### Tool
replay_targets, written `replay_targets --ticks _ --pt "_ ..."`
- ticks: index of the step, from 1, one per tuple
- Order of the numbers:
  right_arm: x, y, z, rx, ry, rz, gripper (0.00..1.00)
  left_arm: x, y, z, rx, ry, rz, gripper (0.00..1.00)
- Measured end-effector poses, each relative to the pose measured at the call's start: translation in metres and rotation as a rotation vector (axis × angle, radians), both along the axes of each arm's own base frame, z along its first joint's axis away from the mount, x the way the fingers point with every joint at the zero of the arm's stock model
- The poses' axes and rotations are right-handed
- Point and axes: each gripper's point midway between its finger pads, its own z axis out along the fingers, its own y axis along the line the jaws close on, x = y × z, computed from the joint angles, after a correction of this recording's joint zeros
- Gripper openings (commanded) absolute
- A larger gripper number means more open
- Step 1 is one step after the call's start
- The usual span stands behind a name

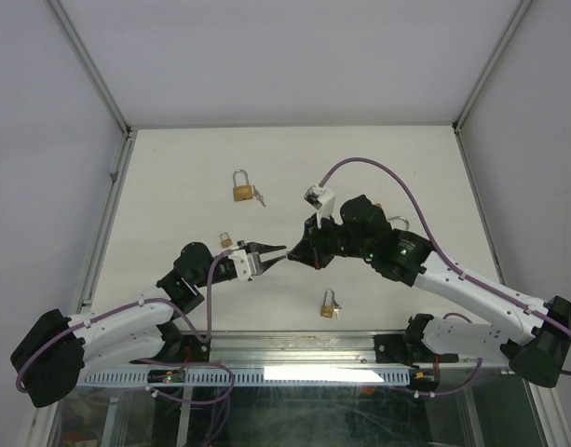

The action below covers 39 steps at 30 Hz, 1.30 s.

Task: Unlock with the key
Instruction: Pick up the key from the center of the board.

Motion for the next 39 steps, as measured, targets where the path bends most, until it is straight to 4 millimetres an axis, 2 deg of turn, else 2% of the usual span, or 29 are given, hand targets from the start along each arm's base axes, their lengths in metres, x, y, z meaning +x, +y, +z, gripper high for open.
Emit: replay_targets --ticks 18,21,22,28,36,39 --pt "0.0 0.0 0.0 -0.001 -0.001 0.0 0.0 0.003 -0.001 0.001 0.048 -0.122 0.007 0.24" --pt "0.0 0.0 0.0 -0.001 -0.003 0.0 0.0 0.004 -0.002 0.005 0.044 -0.13 0.01 0.26" --pt "0.0 0.0 0.0 -0.002 -0.004 0.001 0.0 0.005 -0.003 0.012 0.029 -0.134 0.012 0.28" --pt "0.002 -0.001 -0.001 -0.004 -0.003 -0.004 0.0 -0.001 -0.006 0.021 0.005 -0.114 -0.023 0.3" --pt "0.004 -0.001 -0.001 -0.004 -0.003 -0.008 0.0 -0.008 -0.007 0.014 0.019 -0.042 -0.055 0.3" --pt "0.004 -0.002 -0.001 -0.004 -0.003 -0.009 0.0 -0.012 -0.008 0.013 0.019 -0.023 -0.074 0.37"
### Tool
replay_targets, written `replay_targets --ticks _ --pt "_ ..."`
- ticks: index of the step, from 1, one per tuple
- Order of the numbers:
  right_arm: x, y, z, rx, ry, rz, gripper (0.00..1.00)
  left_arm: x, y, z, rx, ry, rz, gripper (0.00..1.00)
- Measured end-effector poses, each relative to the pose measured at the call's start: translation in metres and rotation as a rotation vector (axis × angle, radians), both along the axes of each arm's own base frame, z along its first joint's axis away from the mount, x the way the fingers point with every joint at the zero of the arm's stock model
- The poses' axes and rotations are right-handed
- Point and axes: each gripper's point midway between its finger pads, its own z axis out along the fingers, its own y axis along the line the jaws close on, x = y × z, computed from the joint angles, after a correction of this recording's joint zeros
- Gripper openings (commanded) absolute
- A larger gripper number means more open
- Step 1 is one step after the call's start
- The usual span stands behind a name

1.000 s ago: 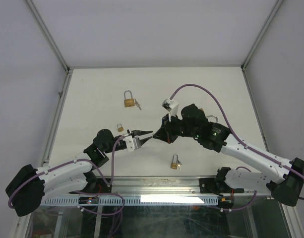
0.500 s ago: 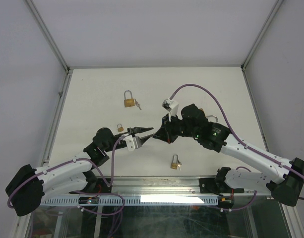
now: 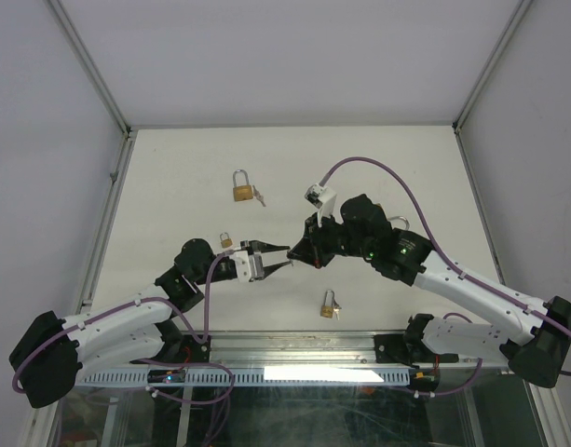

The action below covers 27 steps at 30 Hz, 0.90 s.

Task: Unlock with the key
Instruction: Pick up the key from the center of the board.

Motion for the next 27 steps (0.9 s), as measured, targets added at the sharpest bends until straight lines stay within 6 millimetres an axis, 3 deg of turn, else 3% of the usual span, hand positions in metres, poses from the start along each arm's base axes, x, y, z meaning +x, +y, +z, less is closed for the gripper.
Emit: replay_targets --ticks 5,15,19,27 --pt "0.0002 -0.0001 0.0 0.0 0.0 -0.001 0.0 -0.003 -0.0003 -0.0016 0.001 0.025 -0.012 0.31" --pt "-0.0009 0.0011 0.0016 0.009 0.001 0.008 0.0 -0.0024 -0.0008 -0.0015 -0.016 0.078 -0.002 0.4" --pt "-0.0018 0.0014 0.002 0.011 0.003 0.014 0.0 -0.0019 -0.0021 -0.0027 -0.022 0.103 0.0 0.33" --pt "-0.0026 0.0035 0.0057 0.028 -0.001 0.026 0.0 0.0012 -0.0021 0.0005 -0.041 0.117 0.017 0.38"
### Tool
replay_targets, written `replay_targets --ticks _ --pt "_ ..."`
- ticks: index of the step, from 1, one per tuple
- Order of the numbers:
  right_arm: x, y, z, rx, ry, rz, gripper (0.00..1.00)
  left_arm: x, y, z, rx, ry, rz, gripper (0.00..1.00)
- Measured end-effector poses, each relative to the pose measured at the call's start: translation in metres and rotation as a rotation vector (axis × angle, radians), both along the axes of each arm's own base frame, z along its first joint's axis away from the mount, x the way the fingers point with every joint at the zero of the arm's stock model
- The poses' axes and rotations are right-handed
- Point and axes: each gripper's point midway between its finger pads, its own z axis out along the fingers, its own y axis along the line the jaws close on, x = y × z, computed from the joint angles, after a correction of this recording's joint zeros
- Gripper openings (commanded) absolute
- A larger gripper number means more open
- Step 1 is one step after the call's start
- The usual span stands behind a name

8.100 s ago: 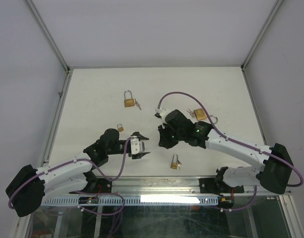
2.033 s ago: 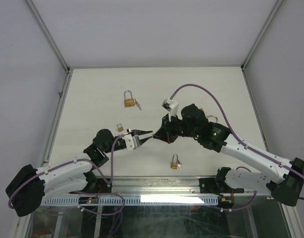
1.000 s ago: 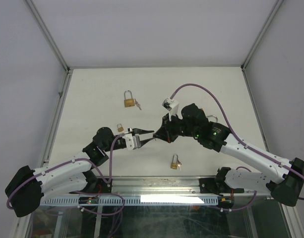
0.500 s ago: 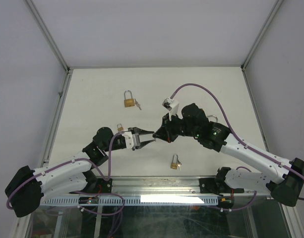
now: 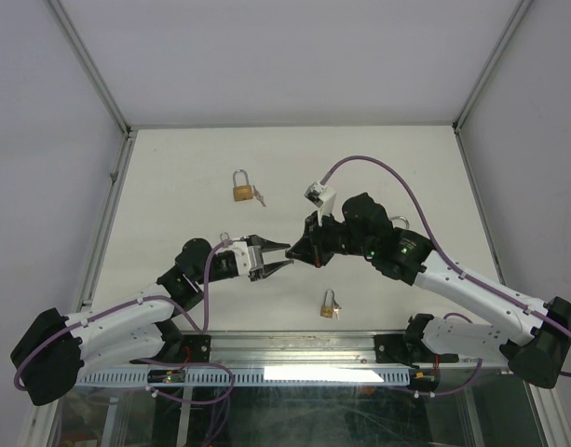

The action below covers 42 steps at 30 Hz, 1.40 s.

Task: Unlock with the key
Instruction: Pick up the key from the center of the board.

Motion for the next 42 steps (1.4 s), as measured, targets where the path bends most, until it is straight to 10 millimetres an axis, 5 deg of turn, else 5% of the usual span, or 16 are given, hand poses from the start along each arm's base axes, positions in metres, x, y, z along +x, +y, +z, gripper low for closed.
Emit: replay_targets --ticks 8,20,42 --pt "-0.002 0.004 0.006 0.031 -0.002 0.017 0.0 0.0 -0.001 0.0 -0.007 0.011 0.0 0.39" --pt "-0.002 0.006 0.009 0.049 -0.005 0.024 0.0 -0.001 0.0 0.004 -0.019 0.005 0.002 0.0" --pt "-0.003 -0.005 -0.008 -0.024 -0.006 0.017 0.05 0.002 0.005 -0.014 0.142 0.07 0.025 0.0"
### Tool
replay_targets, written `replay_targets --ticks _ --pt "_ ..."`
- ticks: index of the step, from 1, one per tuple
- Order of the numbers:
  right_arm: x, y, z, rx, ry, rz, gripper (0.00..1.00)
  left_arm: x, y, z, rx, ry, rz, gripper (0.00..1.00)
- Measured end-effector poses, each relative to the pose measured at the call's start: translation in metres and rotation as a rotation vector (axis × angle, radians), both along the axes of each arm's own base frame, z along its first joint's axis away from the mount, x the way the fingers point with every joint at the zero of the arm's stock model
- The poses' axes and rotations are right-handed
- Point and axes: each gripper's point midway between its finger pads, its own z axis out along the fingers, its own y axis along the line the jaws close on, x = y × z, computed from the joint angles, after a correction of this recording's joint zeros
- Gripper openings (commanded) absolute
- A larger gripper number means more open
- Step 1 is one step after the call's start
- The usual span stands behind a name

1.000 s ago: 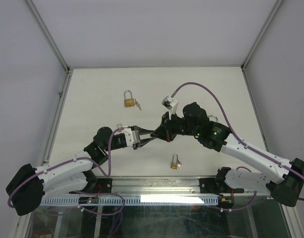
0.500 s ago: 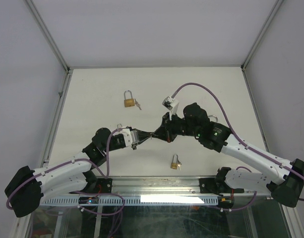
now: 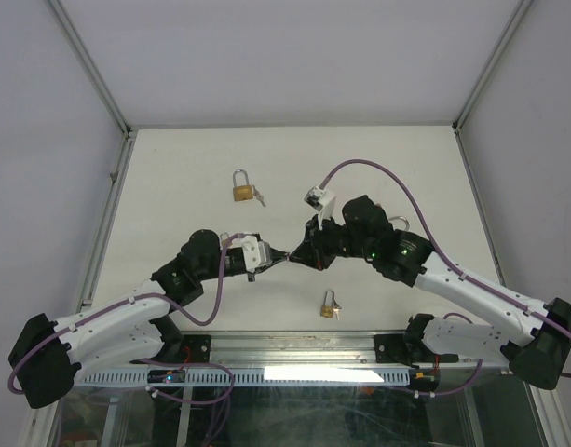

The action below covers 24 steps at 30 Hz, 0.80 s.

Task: Unlock with the key
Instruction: Pick up the key from the center of the board.

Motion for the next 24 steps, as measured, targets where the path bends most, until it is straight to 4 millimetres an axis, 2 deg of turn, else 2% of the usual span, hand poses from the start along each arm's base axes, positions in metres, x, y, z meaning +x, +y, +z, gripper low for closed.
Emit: replay_targets --ticks 4,13,19,24 --pt "-0.003 0.002 -0.003 0.003 -0.001 0.027 0.04 -0.003 0.001 -0.001 0.037 0.046 -0.006 0.0" --pt "-0.007 -0.001 -0.006 -0.003 -0.011 0.056 0.37 -0.009 0.002 -0.01 0.069 0.108 -0.021 0.0" --pt "-0.009 -0.015 0.001 0.018 -0.046 0.052 0.4 -0.012 0.01 -0.024 0.159 0.168 -0.009 0.0" --pt "-0.001 -0.013 0.012 0.068 -0.066 0.035 0.42 -0.004 0.019 -0.021 0.274 0.077 -0.006 0.0"
